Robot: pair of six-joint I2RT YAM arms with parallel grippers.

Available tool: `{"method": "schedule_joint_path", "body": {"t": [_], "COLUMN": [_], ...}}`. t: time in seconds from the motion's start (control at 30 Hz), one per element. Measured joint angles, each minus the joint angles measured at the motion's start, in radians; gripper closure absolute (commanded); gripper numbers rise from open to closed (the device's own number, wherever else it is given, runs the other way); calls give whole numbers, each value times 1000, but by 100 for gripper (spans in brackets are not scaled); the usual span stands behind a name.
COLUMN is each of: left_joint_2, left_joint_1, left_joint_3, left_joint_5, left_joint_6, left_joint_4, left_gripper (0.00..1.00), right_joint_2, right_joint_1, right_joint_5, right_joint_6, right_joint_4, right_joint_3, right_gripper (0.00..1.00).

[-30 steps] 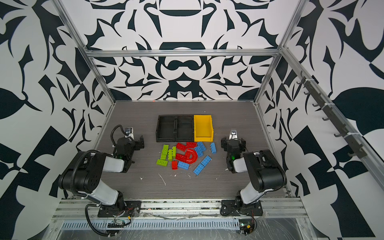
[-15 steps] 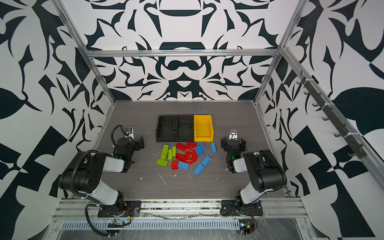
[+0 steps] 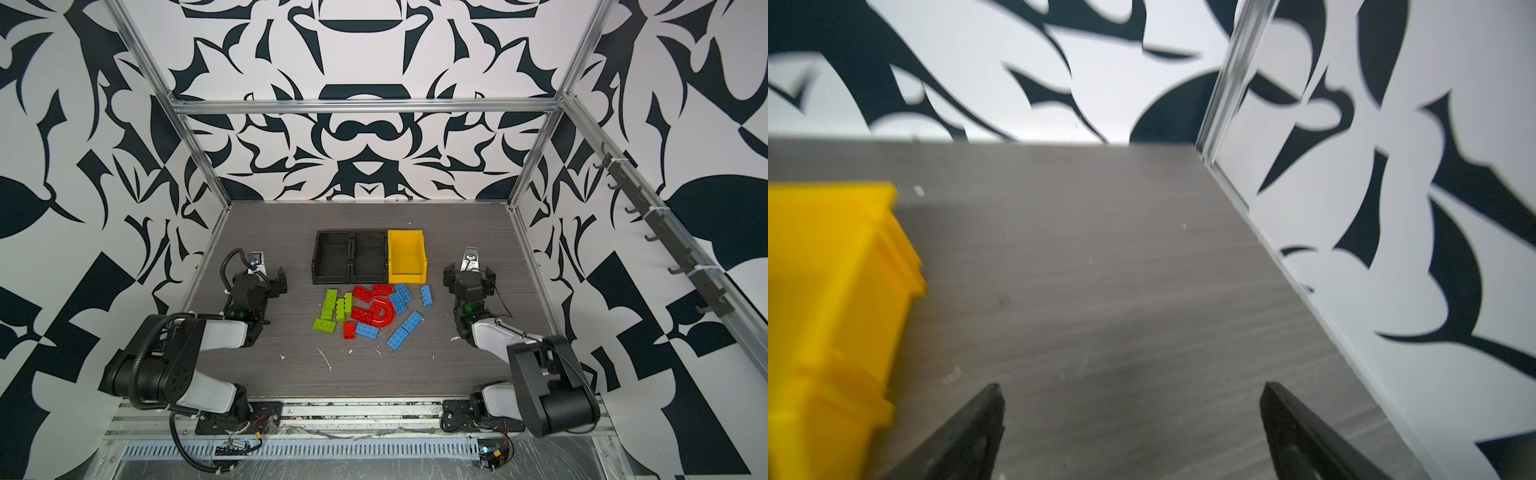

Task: Sort the legos into containers by color
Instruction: 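Reach right gripper to blue brick by yellow bin while left arm moves over green bricks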

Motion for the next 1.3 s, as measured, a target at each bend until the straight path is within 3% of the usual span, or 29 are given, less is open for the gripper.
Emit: {"method": "schedule_joint_path", "body": {"t": [0.1,0.2,0.33,0.43,0.6,0.7,0.83,1.03,1.3], "left_joint_2": [-91,-196,-307,-380,-425,-437,-446,-510,-505], "left_joint_1": [-137,-244,-385,-487,-513,-554,-582,-588,-590], "left_joint_3": [94,182,267,240,189,152,91,74,54], "left_joint_5": [-51,-26,34,81,203,214,221,232,261], "left_joint_6": [3,-93,-232,-314,-412,-421,-416,-407,-408], "left_joint_4": [-106,-234,-430,-491,-558,-569,-587,-590,-573], "left_gripper": [0,0,0,0,0,0,0,0,0], "right_joint_2": [-104,-134,-149,-108,12,76,180,354,416], "right_joint_1": [22,77,160,195,282,311,310,286,260], "right_joint_5": [-60,-94,-141,-153,-116,-102,-80,-90,-114], "right_joint_6": [76,127,185,227,271,280,286,284,282], "right_joint_4": [-228,-429,-628,-748,-846,-851,-844,-801,-752], "right_joint_3": [139,268,298,295,295,299,329,398,407], "right_gripper": [14,15,22,27,27,27,28,37,45]}}
